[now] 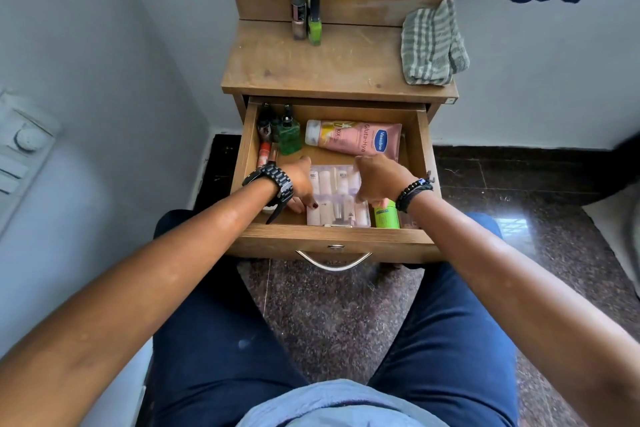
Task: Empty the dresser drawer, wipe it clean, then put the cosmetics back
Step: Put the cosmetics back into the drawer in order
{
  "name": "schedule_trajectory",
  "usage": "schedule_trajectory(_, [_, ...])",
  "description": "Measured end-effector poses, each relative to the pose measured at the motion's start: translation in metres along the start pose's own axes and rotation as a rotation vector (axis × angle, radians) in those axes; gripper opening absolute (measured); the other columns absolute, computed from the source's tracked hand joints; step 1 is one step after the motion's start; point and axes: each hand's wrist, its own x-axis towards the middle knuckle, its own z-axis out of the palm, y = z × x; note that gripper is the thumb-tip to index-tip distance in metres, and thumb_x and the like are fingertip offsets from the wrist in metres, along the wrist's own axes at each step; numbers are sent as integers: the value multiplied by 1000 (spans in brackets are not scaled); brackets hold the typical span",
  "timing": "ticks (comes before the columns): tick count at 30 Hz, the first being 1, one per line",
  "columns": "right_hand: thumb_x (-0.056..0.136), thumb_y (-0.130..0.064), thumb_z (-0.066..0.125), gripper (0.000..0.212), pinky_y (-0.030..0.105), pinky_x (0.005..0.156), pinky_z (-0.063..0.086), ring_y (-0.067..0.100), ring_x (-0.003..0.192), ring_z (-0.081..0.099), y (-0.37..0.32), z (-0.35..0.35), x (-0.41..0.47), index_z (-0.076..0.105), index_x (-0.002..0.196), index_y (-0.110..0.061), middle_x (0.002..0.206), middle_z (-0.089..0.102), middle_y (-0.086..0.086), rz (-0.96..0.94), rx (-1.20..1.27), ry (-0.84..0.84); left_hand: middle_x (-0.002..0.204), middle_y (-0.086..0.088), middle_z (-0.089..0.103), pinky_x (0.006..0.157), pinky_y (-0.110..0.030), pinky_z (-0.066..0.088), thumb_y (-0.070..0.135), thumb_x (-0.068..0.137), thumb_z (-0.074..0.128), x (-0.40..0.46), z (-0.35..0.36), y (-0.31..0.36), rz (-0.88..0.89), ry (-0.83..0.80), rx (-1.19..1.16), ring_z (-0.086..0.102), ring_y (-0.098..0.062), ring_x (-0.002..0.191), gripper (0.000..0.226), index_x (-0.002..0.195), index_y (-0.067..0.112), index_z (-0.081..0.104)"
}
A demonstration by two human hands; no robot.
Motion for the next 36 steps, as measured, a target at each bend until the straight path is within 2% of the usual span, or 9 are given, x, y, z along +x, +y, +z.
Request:
schedule_trajectory(4, [81, -13, 67, 45, 38, 81, 53, 31, 102, 61, 1, -2, 4, 53, 124, -7, 118, 57, 13, 9, -51, 112, 119, -18, 53, 54, -34, 58, -12, 79, 62, 5, 3, 1, 18, 0, -59, 65, -25, 79, 73, 135, 16, 26])
schedule_trajectory(9, [76, -22, 74, 58, 39, 89, 52, 30, 110, 58, 9, 1, 15, 51, 129, -12, 123, 54, 12, 9, 23, 86, 107, -13, 53, 64, -39, 58, -15, 79, 60, 7, 8, 3, 52, -11, -74, 63, -26, 84, 68, 131, 16, 32])
schedule_trajectory(15, [73, -28, 78, 62, 41, 94, 50, 27, 112, 54, 19, 7, 23, 52, 127, -13, 122, 57, 10, -8, 77, 53, 89, -2, 50, 51, -32, 56, -17, 77, 60, 4, 5, 3, 81, -32, -53, 61, -23, 81, 78, 138, 19, 27])
schedule_trajectory(19, [74, -23, 79, 57, 25, 90, 45, 23, 110, 53, 23, 1, 24, 57, 126, -16, 117, 59, 7, -50, 239, 151, 78, -10, 56, 61, -36, 57, -14, 82, 55, 2, -3, 3, 90, -12, -54, 63, -22, 67, 85, 145, 25, 13])
schedule_trajectory(21, [74, -18, 78, 45, 6, 64, 39, 7, 80, 55, 25, -11, 20, 64, 117, -13, 87, 59, -2, -101, 345, 253, 78, -10, 60, 59, -33, 57, -12, 82, 56, -2, -14, 8, 142, 69, -17, 63, -19, 61, 81, 145, 22, 17])
schedule_trajectory(22, [75, -15, 77, 35, 6, 55, 37, -1, 65, 50, 26, -17, 18, 68, 109, -14, 76, 55, -9, -134, 397, 294, 80, -11, 62, 55, -29, 57, -11, 82, 56, -5, -21, 12, 183, 112, -7, 63, -17, 59, 75, 143, 19, 23])
schedule_trajectory(25, [77, -9, 74, 20, 7, 50, 34, -1, 51, 43, 26, -36, 22, 70, 95, -18, 65, 54, -6, -204, 556, 368, 86, -11, 63, 47, -23, 55, -6, 84, 58, -14, -44, 27, 331, 217, -62, 64, -16, 59, 54, 131, 12, 40])
schedule_trajectory(28, [79, -10, 74, 19, 8, 44, 35, -3, 39, 42, 18, -62, 30, 68, 97, -11, 58, 55, -1, -229, 724, 397, 84, -5, 62, 58, -32, 59, -1, 88, 55, -19, -70, 42, 478, 359, -159, 66, -18, 65, 45, 129, 12, 44])
schedule_trajectory(36, [82, -18, 71, 20, 23, 55, 40, 8, 56, 46, -14, -116, 98, 66, 102, -18, 61, 46, -9, -193, 755, 624, 79, 4, 62, 66, -30, 56, 5, 87, 54, 1, -131, 77, 552, 830, -175, 64, -18, 73, 27, 112, 15, 57])
